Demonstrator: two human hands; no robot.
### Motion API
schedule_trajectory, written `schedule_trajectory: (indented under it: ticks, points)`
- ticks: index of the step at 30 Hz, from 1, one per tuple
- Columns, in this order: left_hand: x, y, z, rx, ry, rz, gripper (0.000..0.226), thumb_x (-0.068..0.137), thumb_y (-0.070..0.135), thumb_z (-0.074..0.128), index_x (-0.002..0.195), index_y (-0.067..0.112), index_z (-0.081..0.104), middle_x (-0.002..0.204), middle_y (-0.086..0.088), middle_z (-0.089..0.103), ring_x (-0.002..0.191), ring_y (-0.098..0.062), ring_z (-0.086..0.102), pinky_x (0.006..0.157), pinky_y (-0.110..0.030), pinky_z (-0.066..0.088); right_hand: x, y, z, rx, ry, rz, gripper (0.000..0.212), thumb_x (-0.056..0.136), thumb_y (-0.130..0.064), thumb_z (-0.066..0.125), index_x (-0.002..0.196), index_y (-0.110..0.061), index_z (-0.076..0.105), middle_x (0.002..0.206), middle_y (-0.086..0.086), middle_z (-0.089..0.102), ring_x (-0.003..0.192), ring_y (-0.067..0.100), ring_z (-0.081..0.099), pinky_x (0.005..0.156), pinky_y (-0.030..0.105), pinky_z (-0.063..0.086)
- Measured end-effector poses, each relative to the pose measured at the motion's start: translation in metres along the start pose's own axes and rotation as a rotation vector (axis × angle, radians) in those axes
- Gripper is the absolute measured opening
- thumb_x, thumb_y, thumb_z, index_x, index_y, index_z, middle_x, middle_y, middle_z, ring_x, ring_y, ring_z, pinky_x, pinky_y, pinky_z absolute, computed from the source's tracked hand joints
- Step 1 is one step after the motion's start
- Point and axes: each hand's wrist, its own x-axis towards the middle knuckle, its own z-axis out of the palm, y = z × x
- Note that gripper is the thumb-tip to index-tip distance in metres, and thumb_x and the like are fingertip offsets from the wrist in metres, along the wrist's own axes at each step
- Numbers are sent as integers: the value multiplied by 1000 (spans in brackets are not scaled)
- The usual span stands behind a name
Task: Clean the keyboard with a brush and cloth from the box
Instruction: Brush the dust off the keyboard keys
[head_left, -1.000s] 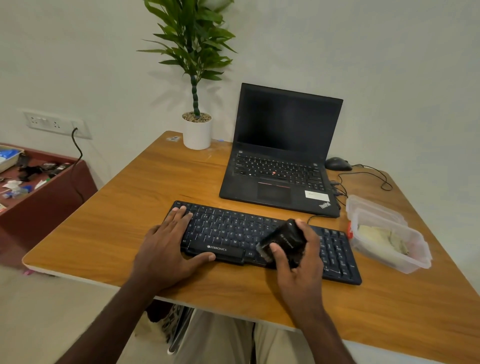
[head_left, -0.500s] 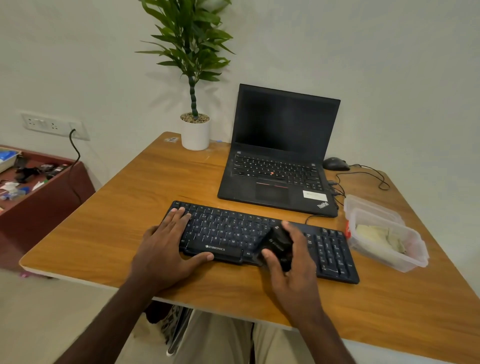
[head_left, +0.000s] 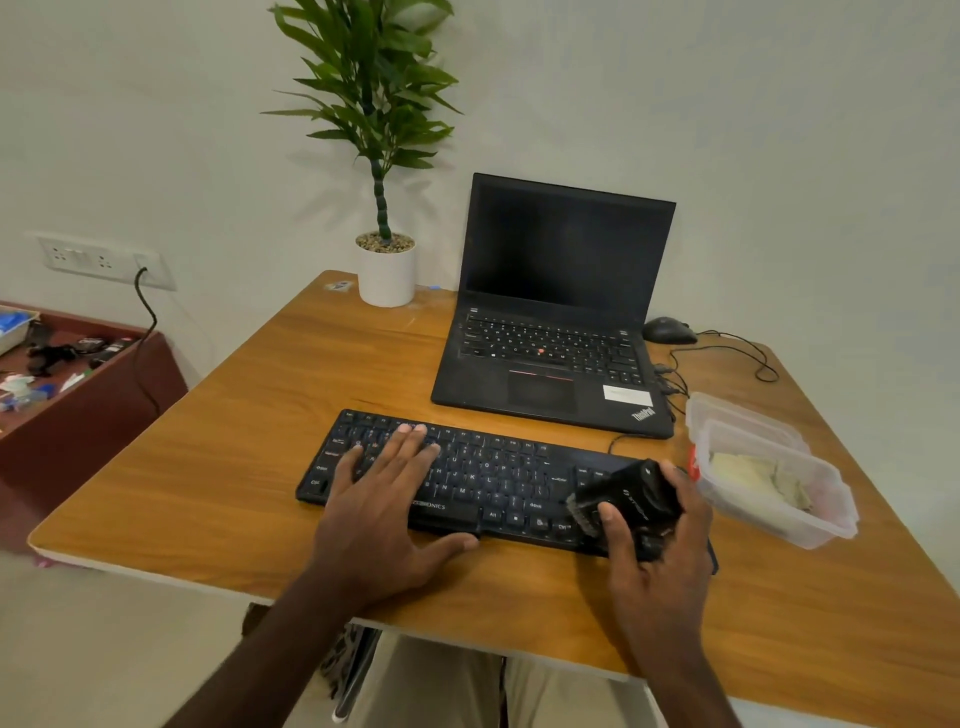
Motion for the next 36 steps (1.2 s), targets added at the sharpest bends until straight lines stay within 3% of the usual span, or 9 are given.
schedule_trajectory:
  ticks: [2,4,7,12,18,23,29,34,36]
  points:
    - [7,12,8,1,4,16,111,73,97,31,153,21,36,163,2,21,151,-11,14,121,-55,10,-1,1,0,-6,-83,-4,66,88,-30,70,138,-54,35,127,1,51,111,-11,55,78,4,50]
    - [10,19,14,25,-9,10,108,74,97,29,148,20,45,159,0,33,148,-15,27,117,-61,20,-2,-2,5,-65,-201,12,64,89,-56,65,139,-65,27,130,-4,49,114,-1,56,81,19,58]
    - [11,21,20,72,-17,-15,106,76,96,24,145,20,49,155,-2,41,146,-17,33,115,-62,23,-1,-5,14,-194,-329,-16,64,85,-67,50,143,-61,23,128,-15,45,112,10,55,82,38,61]
    - [10,22,20,79,1,-17,106,76,95,21,146,20,47,156,-1,41,147,-16,31,117,-61,20,2,-16,7,-204,-523,-57,60,89,-68,50,143,-64,23,126,-47,34,115,2,50,87,34,58]
    - [10,22,20,84,13,-15,104,77,94,23,147,20,47,155,-1,42,147,-16,32,117,-60,19,29,-11,-11,-25,-194,56,65,89,-13,74,144,-30,43,122,-31,48,112,-14,54,79,6,51]
    - [9,20,21,63,25,-12,102,78,93,28,145,19,50,153,-1,45,145,-16,35,115,-61,23,16,-15,10,-120,-501,64,62,90,-47,64,135,-70,27,133,-13,50,118,4,53,91,31,57]
    - [9,20,19,54,24,-11,103,77,94,26,148,21,45,156,2,40,148,-13,29,118,-59,18,39,-5,-22,-208,-680,39,57,88,-60,56,137,-62,28,131,-12,55,112,7,60,86,32,60]
    - [9,19,20,54,27,-9,105,76,94,24,147,20,46,155,0,41,147,-15,31,118,-60,20,56,-9,-34,-103,-560,8,59,88,-27,73,131,-47,38,118,-44,51,111,-11,57,81,10,54]
    - [9,19,20,54,29,-7,104,77,94,24,147,20,47,155,0,42,147,-15,31,117,-60,20,51,-8,-24,-108,-576,5,62,89,-28,74,132,-50,35,121,-39,51,114,-9,56,85,13,54]
